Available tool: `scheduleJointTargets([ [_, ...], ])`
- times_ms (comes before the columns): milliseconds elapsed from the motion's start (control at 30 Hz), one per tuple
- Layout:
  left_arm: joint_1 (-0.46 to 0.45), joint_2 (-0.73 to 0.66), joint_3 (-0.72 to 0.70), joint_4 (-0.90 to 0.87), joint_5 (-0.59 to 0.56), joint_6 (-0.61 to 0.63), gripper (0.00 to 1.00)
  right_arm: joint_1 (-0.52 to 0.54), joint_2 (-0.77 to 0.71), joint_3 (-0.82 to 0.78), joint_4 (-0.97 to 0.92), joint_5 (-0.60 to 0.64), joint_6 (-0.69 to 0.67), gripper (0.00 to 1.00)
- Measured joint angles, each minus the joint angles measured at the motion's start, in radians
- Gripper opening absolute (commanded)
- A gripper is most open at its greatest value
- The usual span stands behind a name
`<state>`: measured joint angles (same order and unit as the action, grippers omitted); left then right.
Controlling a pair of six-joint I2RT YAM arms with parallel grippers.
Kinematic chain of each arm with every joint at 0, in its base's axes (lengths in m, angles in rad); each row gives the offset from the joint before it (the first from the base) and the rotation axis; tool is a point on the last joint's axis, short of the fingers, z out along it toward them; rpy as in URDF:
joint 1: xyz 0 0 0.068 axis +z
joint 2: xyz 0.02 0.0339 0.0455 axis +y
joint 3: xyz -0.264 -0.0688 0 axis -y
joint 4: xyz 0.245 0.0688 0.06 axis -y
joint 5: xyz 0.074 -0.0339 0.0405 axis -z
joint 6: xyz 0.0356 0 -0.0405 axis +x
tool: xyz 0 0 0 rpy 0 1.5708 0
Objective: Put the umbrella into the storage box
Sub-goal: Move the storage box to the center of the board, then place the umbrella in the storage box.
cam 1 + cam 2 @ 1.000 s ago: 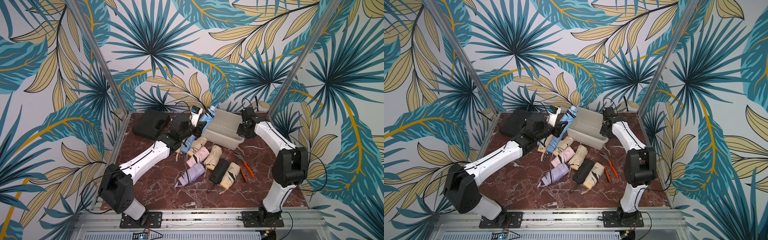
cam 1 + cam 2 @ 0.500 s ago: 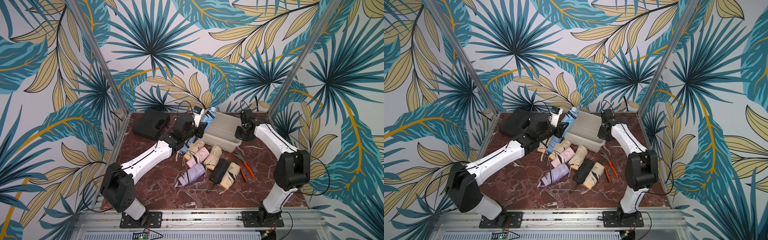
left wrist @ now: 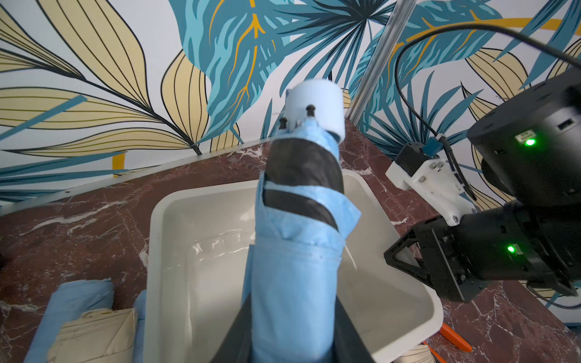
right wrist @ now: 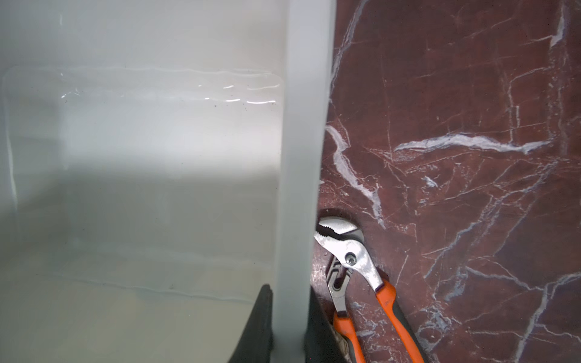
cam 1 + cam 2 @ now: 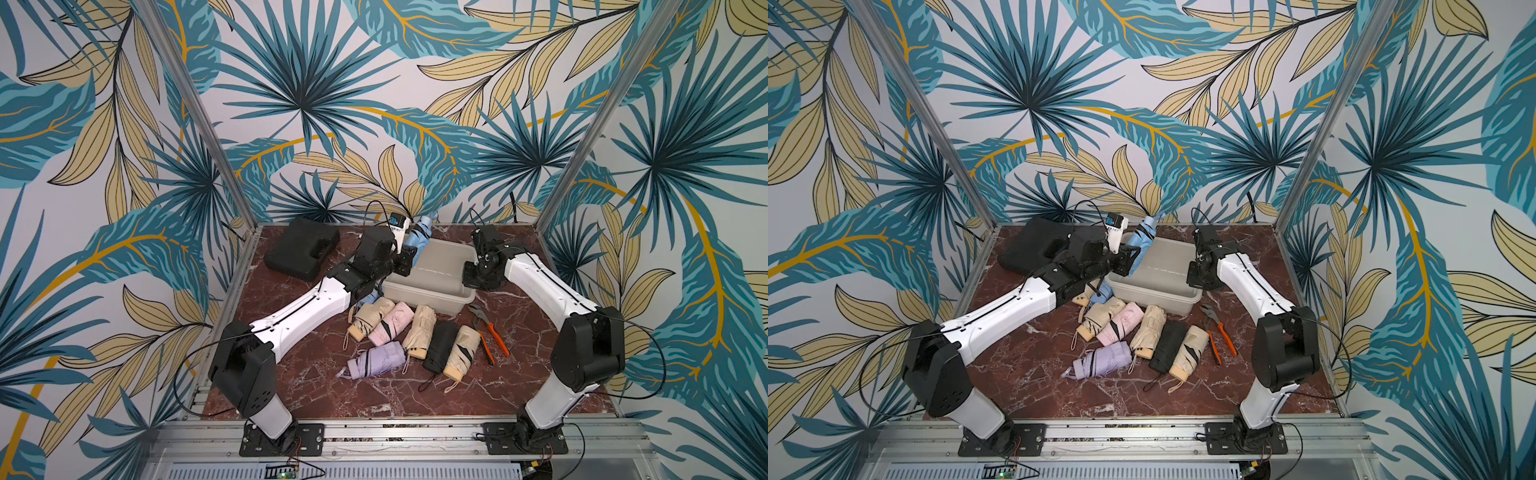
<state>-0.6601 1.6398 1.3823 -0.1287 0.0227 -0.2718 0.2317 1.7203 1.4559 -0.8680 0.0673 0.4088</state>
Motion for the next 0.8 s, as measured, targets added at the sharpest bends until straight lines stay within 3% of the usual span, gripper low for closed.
scheduleJointTargets([
  [100, -0.007, 0.031, 0.022, -0.034, -0.001, -0.031, 0.0, 0.005, -0.001, 0.0, -0.016, -0.009, -0.014, 0.44],
  [333, -0.013, 0.061, 0.025, -0.14, -0.025, -0.123, 0.0, 0.003, -0.011, 0.028, -0.033, 0.063, 0.005, 0.58],
  [567, -0.013, 0.185, 0.135, -0.211, -0.105, -0.166, 0.0, -0.021, -0.092, 0.038, -0.034, 0.153, 0.049, 0.59],
  [800, 0.002, 0.264, 0.219, -0.267, -0.145, -0.175, 0.0, -0.021, -0.186, 0.023, -0.035, 0.169, 0.074, 0.58],
])
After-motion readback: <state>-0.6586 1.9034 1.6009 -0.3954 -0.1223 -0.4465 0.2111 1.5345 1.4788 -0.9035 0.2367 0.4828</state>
